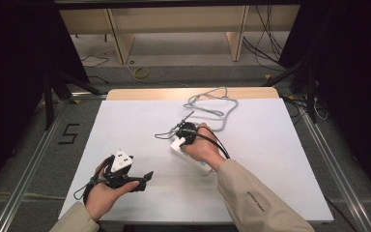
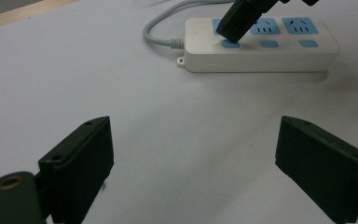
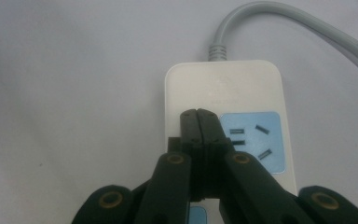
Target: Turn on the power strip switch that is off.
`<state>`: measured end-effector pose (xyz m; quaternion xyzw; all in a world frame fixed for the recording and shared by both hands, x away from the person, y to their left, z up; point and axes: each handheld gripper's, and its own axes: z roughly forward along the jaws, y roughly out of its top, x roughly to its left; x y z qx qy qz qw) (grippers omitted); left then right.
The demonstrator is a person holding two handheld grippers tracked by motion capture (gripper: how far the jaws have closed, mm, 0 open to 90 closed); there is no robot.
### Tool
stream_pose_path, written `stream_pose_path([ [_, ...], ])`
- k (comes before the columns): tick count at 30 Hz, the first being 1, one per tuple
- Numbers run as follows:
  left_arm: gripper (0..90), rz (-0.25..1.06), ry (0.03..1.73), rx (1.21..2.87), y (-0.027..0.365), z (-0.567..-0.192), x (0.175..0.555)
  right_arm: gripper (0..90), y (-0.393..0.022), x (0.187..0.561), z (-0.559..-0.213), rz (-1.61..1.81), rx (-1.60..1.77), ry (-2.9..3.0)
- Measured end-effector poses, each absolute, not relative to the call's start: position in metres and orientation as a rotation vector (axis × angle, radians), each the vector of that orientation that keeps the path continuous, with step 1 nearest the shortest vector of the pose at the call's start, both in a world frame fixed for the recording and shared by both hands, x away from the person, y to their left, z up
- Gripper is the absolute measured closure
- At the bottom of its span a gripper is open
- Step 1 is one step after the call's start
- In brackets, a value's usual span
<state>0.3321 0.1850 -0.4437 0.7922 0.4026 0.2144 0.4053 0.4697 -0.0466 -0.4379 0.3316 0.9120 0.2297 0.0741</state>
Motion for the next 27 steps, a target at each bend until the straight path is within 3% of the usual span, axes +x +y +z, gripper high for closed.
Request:
stream_pose_path([
  [27,11.0,0.539,1.014,2.001,0.1842,-0.4439,0.3321,90.0,-0.0395,0.4704,-0.4378,0.612,1.012,2.738],
])
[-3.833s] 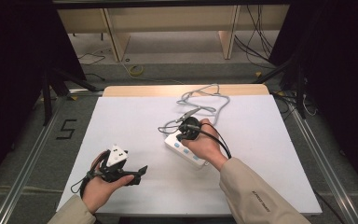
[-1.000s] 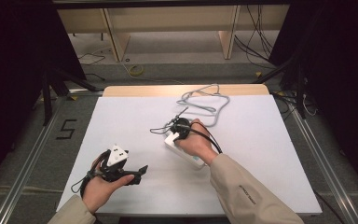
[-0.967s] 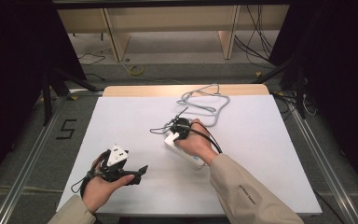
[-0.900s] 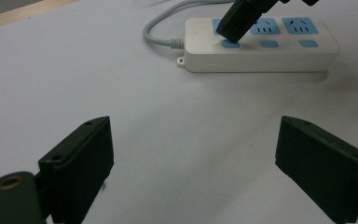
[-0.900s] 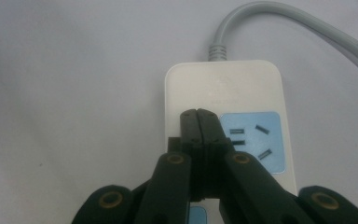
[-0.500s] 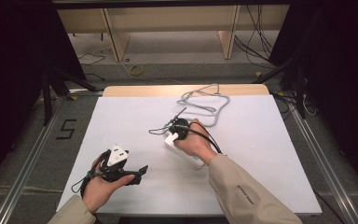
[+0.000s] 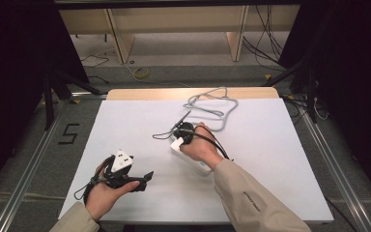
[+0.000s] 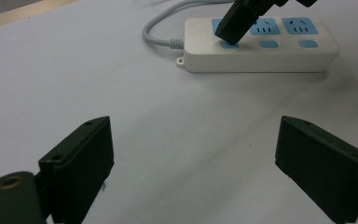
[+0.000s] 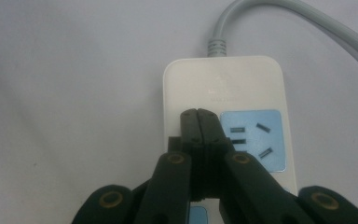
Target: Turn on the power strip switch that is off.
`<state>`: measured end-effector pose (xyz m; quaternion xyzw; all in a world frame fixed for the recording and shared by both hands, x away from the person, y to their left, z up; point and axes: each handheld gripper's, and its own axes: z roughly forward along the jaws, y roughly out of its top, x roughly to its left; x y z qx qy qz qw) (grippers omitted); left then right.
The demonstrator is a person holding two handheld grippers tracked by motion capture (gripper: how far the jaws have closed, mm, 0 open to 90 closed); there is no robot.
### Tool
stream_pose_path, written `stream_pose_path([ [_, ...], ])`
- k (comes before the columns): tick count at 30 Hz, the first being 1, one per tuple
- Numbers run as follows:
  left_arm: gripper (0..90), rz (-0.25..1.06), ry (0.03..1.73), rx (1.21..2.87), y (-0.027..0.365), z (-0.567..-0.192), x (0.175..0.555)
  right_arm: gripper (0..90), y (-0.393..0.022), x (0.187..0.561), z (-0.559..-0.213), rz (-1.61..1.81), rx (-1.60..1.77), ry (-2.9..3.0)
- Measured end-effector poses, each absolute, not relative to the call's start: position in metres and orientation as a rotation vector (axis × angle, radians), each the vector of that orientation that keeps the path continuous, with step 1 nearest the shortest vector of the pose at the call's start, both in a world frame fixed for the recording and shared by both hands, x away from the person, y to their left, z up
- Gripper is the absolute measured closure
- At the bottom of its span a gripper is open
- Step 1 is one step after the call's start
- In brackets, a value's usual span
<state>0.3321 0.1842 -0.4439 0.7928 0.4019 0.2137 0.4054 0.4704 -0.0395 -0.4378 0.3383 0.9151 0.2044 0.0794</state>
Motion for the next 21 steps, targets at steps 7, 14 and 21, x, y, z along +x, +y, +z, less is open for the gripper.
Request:
stream_pose_path([
  [7,11.0,0.538,1.014,2.0,0.1841,-0.4439,0.3321,90.0,-0.0374,0.4713,-0.4371,0.587,1.01,2.747],
  [14,11.1,0.538,1.015,2.0,0.1841,-0.4439,0.332,90.0,-0.0363,0.4711,-0.4377,0.574,1.011,2.747],
  [21,11.2,0.535,1.015,2.002,0.184,-0.4439,0.3321,90.0,-0.0374,0.4721,-0.4378,0.585,1.018,2.754],
])
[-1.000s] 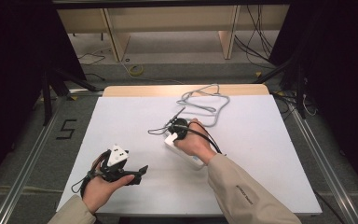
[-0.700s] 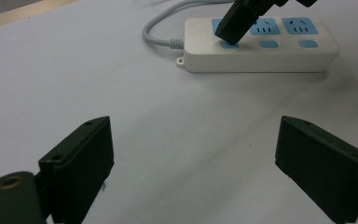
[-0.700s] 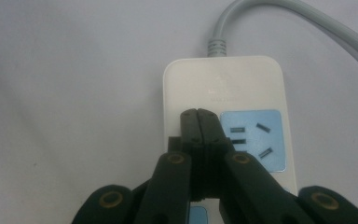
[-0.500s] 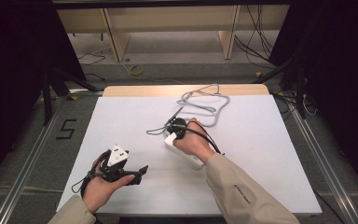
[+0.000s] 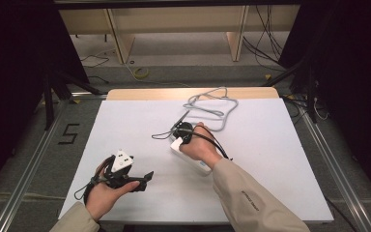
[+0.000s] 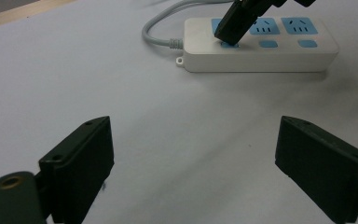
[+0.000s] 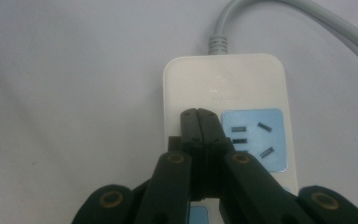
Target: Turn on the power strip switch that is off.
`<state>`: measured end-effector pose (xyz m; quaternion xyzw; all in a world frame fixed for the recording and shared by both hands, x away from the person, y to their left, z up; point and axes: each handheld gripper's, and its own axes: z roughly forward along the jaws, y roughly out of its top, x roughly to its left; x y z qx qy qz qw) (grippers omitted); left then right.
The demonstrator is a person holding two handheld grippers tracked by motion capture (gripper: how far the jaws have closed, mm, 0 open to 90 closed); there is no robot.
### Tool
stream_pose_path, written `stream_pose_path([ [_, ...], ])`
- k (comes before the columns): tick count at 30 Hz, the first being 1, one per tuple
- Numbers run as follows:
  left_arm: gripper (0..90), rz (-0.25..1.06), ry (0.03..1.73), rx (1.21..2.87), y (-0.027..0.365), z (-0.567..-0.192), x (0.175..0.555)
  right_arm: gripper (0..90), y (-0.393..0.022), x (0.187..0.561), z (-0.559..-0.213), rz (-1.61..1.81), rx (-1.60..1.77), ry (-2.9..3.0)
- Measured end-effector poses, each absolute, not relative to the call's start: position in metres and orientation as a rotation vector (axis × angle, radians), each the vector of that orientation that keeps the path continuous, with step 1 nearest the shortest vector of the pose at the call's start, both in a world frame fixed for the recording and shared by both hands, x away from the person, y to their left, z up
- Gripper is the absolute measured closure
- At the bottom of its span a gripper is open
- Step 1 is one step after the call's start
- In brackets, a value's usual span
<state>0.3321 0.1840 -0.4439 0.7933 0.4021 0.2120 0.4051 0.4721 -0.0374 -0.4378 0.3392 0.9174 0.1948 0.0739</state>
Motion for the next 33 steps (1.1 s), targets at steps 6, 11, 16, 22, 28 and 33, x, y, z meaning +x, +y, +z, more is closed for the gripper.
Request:
stream_pose_path([
  [6,11.2,0.535,1.014,2.004,0.184,-0.444,0.3322,90.0,-0.0377,0.4716,-0.4379,0.589,1.016,2.748],
  [11,11.3,0.534,1.016,2.003,0.1844,-0.4442,0.3325,90.0,-0.038,0.471,-0.4381,0.596,1.017,2.743],
  [16,11.3,0.534,1.016,2.003,0.1844,-0.4442,0.3325,90.0,-0.0382,0.471,-0.438,0.595,1.015,2.743],
  [22,11.4,0.535,1.016,2.004,0.1845,-0.4443,0.3325,90.0,-0.0388,0.4703,-0.4383,0.601,1.003,2.738],
  [28,11.4,0.534,1.018,2.003,0.1844,-0.4444,0.3325,90.0,-0.0408,0.4701,-0.4389,0.628,1.016,2.736],
  [33,11.5,0.535,1.018,2.002,0.1846,-0.4444,0.3325,90.0,-0.0415,0.4693,-0.4386,0.648,1.007,2.726],
])
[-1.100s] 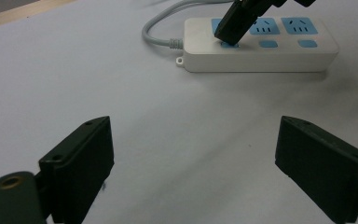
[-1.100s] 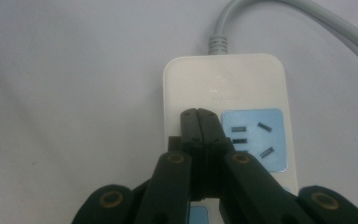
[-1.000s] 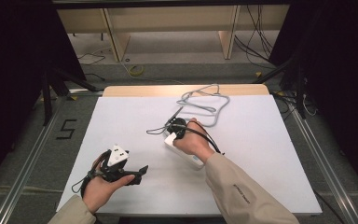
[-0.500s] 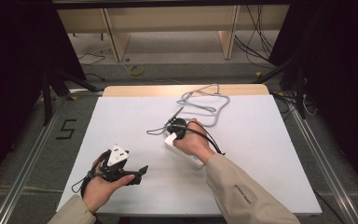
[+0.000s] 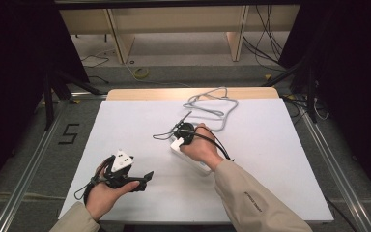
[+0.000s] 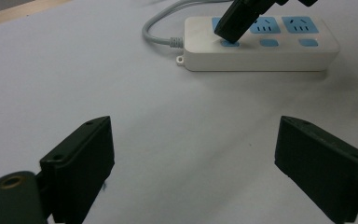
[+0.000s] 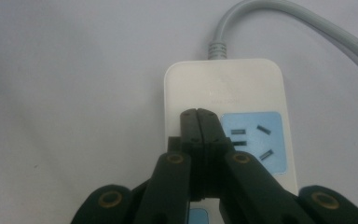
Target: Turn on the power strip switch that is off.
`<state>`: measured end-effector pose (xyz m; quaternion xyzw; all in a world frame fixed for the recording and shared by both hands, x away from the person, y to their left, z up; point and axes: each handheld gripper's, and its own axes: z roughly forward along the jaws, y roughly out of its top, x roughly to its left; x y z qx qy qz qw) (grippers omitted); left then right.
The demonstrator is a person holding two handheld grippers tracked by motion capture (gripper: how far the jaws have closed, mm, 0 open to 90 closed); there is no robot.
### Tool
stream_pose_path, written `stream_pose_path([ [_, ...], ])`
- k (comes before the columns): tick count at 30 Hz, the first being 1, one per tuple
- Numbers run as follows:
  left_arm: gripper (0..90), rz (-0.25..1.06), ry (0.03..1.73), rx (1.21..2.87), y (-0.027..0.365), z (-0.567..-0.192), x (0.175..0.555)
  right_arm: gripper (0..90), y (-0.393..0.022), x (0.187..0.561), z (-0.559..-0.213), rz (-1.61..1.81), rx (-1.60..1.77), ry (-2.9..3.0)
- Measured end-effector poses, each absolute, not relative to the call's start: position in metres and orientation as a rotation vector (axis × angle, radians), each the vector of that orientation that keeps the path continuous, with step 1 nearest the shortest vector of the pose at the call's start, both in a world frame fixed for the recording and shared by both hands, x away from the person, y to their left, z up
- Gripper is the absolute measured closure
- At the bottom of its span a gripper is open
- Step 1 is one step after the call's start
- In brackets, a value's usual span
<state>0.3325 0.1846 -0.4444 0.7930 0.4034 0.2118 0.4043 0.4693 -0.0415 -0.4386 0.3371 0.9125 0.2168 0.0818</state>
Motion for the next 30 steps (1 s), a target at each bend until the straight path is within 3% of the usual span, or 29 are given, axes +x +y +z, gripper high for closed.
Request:
stream_pose_path([
  [12,11.5,0.534,1.019,2.002,0.184,-0.445,0.333,90.0,-0.046,0.469,-0.434,0.746,0.996,2.703],
  [30,11.7,0.534,1.023,2.002,0.184,-0.445,0.333,82.4,-0.063,0.461,-0.425,0.818,0.982,2.657],
])
